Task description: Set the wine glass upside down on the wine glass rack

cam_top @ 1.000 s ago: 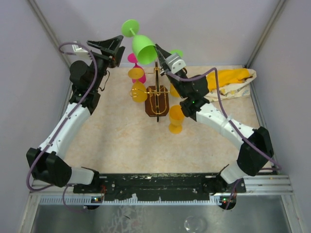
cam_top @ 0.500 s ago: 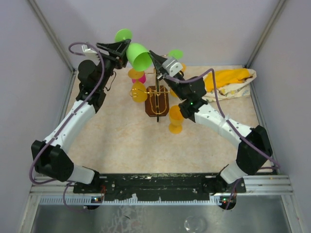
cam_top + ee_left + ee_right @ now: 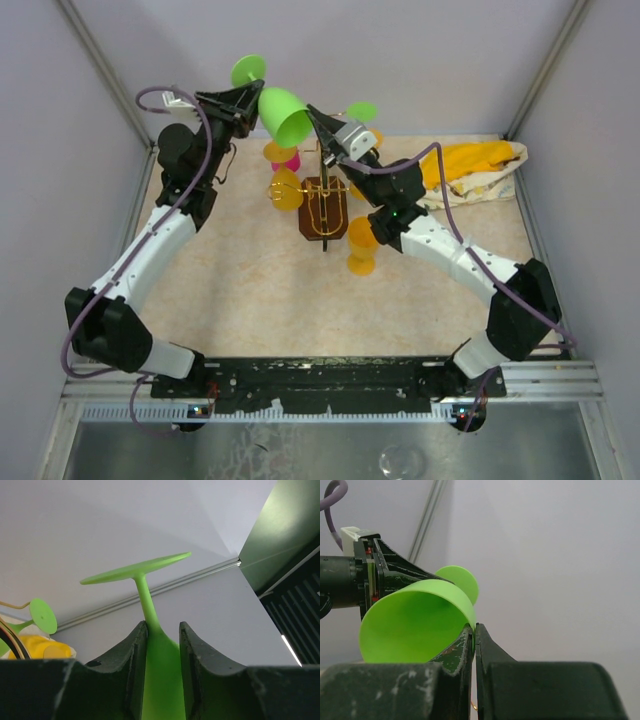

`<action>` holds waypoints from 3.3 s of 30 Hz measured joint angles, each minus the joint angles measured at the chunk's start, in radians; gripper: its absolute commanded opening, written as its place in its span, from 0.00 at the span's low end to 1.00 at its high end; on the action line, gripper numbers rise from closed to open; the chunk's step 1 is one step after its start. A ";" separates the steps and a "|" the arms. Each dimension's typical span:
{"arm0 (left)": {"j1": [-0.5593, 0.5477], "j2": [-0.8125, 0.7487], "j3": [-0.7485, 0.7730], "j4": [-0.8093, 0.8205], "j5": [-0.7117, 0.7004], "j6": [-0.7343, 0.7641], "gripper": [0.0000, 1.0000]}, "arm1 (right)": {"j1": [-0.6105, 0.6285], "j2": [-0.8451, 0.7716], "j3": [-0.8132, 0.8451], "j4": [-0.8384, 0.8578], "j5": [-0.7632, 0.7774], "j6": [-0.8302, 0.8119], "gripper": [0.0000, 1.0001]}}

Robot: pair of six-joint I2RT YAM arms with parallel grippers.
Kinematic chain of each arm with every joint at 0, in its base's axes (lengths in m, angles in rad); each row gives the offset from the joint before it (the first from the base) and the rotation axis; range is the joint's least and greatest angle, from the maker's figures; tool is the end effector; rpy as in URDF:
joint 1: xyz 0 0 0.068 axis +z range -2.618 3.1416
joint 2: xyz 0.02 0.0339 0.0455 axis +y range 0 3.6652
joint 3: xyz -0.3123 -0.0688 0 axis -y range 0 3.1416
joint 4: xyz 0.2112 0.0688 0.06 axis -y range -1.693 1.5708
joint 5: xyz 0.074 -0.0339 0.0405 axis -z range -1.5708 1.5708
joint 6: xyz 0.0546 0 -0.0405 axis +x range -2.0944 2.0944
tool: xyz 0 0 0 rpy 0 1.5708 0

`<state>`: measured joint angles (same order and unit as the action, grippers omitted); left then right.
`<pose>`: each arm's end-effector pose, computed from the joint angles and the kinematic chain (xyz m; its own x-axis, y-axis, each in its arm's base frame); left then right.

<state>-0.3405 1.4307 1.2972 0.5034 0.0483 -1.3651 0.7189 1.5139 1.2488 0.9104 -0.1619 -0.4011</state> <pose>0.2947 -0.1072 0.5006 -0.2985 -0.9316 -0.2075 0.4104 0.0710 -0.9091 0.2380 0.2200 0.5048 0.7083 0.1078 -0.6977 -0.5109 0.7603 -0.4012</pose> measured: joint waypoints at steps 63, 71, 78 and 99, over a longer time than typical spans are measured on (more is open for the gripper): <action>0.128 -0.360 -0.040 -0.550 0.190 1.295 0.00 | -0.087 -0.088 0.056 -0.483 0.323 -0.022 0.47; 0.128 -0.451 -0.276 -0.559 0.383 1.299 0.00 | -0.099 -0.088 0.056 -0.509 0.338 -0.022 0.48; 0.126 -0.567 -0.434 -0.537 0.528 1.264 0.00 | -0.102 -0.088 0.056 -0.515 0.350 -0.026 0.48; 0.017 -0.567 -0.744 -0.040 0.564 1.102 0.00 | -0.107 -0.100 0.033 -0.512 0.352 -0.043 0.70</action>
<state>-0.3237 0.8639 0.5533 0.4637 0.6121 -0.2626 0.6121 1.4143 1.2816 0.3985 0.1905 -0.4442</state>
